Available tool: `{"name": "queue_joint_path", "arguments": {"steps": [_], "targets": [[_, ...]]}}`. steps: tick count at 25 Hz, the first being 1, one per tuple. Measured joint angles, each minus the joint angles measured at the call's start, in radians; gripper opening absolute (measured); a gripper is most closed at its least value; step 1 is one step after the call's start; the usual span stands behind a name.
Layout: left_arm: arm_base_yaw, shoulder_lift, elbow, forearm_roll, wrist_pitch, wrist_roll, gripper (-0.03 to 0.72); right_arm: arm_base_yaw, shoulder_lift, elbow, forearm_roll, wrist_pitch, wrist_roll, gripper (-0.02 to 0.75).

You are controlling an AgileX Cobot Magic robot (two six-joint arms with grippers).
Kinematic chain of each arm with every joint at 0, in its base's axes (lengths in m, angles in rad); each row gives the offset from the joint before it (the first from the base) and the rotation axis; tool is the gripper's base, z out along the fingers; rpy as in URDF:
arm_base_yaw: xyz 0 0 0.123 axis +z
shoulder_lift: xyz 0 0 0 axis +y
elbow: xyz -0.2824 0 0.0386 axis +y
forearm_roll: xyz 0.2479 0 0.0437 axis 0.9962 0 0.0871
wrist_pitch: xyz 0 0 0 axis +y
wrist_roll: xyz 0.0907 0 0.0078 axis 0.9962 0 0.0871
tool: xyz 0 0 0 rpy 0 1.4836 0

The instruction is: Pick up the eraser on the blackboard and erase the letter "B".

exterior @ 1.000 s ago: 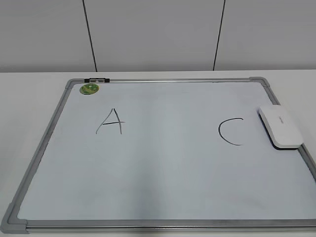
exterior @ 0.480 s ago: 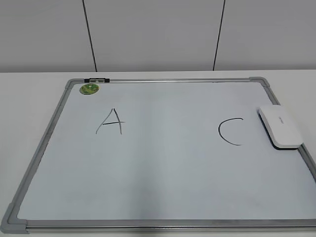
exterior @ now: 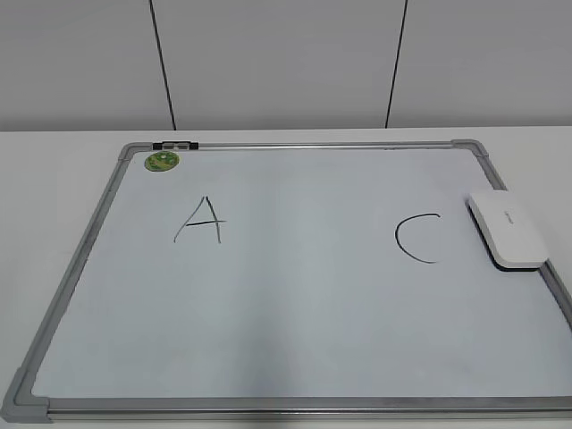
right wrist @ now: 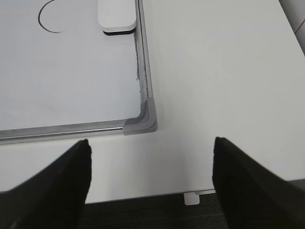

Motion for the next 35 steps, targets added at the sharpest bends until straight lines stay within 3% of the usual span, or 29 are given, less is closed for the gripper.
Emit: {"name": "queue_joint_path", "arguments": {"steps": [35], "targets": [[0.000,-0.186,0.001,0.002,-0.008,-0.001,0.389,0.000,0.000,0.000,0.000,0.000,0.000,0.588]]}}
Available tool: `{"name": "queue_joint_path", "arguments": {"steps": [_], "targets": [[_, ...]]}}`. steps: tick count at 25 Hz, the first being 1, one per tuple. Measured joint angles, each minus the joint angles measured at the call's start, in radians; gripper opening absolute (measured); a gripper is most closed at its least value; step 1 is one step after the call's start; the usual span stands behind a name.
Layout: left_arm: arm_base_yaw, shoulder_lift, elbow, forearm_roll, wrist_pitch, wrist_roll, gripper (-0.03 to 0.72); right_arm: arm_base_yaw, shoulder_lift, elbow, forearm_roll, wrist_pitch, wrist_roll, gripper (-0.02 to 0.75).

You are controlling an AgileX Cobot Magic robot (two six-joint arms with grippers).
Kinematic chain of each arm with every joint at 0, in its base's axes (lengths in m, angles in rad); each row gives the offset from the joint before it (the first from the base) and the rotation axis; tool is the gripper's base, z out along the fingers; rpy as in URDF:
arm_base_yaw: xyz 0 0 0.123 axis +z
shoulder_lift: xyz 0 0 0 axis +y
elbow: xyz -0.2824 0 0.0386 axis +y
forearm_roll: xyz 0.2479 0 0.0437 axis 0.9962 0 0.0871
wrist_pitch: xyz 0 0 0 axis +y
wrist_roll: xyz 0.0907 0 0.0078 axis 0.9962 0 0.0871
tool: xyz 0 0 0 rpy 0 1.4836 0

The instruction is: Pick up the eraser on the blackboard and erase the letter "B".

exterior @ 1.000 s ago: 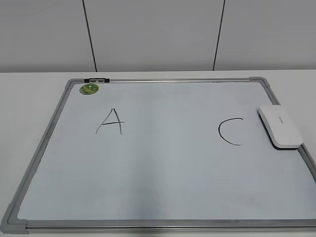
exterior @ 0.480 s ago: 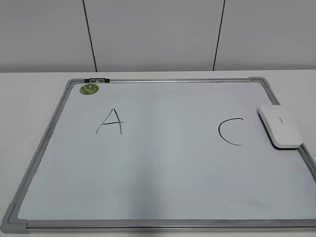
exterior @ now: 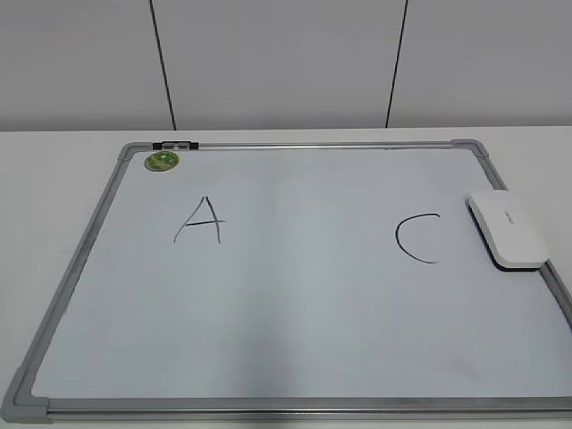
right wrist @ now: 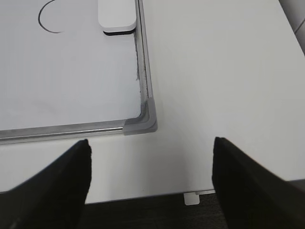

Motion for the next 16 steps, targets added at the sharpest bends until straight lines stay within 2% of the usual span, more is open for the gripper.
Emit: {"name": "queue_joint_path", "arguments": {"steps": [8,16], "targets": [[0.028,0.000,0.000,0.000,0.000,0.000,0.389,0.000,0.000,0.000,0.000,0.000,0.000,0.588],[0.028,0.000,0.000,0.000,0.000,0.000,0.389,0.000,0.000,0.000,0.000,0.000,0.000,0.588]]}}
